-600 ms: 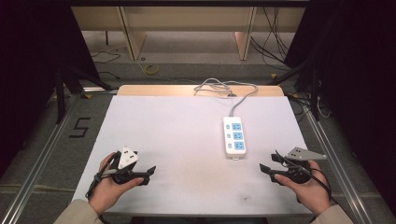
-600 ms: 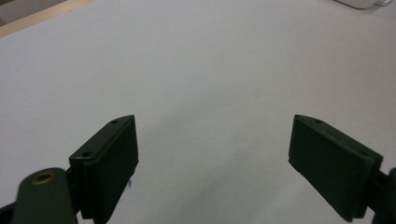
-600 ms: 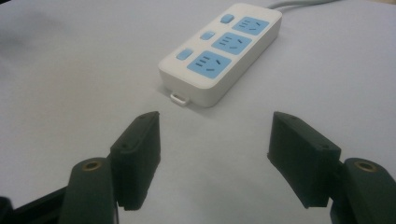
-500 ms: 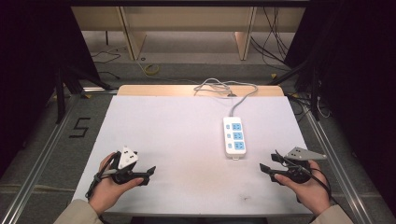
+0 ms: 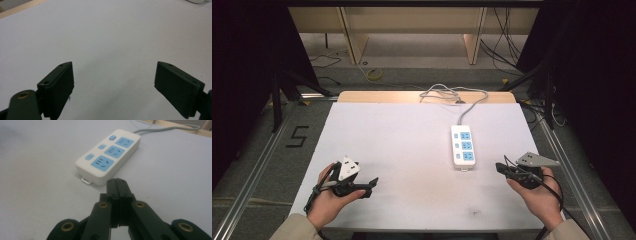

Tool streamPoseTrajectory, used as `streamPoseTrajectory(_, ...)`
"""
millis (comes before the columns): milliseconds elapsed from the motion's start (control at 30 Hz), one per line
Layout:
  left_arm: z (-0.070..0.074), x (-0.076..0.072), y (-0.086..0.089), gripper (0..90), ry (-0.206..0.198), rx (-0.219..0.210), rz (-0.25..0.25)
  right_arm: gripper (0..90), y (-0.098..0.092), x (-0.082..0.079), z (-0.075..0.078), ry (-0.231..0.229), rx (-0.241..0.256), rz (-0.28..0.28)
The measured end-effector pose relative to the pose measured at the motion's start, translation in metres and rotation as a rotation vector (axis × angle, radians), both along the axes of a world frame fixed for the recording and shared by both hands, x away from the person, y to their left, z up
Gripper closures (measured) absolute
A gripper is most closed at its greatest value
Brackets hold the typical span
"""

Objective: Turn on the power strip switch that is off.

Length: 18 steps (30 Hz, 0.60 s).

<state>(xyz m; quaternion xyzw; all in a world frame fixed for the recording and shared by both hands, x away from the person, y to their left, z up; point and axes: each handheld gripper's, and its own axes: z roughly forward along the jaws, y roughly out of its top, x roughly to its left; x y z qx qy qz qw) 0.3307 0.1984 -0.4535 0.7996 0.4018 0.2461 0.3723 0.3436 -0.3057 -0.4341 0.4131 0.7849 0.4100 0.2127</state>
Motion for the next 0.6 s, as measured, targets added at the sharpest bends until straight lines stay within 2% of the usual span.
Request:
streamPoseTrajectory(200, 0.001, 0.000, 0.000, 15.6, -0.005, -0.003, -0.001, 90.0, 0.001, 0.008, 0.003, -0.004, -0.005, -0.016)
streamPoseTrajectory(600, 0.001, 0.000, -0.002, 15.7, -0.005, -0.009, -0.008, 90.0, 0.008, 0.021, 0.008, -0.007, -0.008, -0.005)
